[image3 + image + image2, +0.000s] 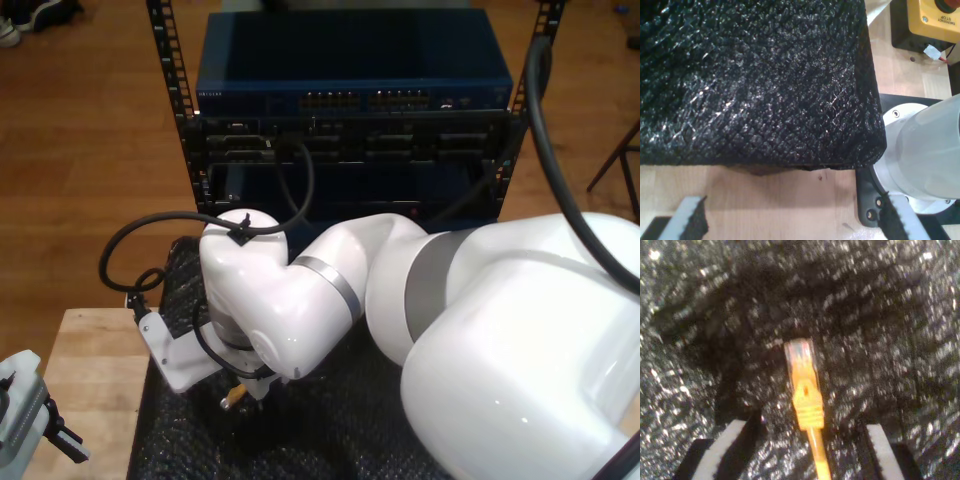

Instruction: Grab the cable and plug it in

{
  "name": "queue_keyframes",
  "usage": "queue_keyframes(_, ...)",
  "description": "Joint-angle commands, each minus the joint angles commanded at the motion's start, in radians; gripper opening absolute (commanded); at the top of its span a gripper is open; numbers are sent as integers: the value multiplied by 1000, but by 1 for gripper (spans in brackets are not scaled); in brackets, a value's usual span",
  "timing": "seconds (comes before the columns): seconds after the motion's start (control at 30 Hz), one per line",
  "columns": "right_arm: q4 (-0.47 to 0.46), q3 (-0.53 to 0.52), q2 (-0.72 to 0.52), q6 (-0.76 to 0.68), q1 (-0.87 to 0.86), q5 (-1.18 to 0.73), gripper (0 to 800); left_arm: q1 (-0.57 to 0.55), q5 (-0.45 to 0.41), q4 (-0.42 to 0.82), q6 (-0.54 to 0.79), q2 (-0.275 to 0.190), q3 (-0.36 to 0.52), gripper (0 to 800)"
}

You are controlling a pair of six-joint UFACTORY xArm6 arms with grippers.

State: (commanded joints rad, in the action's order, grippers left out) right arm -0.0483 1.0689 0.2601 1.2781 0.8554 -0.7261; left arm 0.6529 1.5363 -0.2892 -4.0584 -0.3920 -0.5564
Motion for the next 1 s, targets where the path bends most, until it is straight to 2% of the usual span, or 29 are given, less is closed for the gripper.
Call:
queue_keyframes(0.03,0,0,0,-2,6,2,480,0,0,-2,0,0,0,800)
queue_keyframes(1.0,-9,-9,2,0,15,17,414,0,0,-2,0,0,0,800)
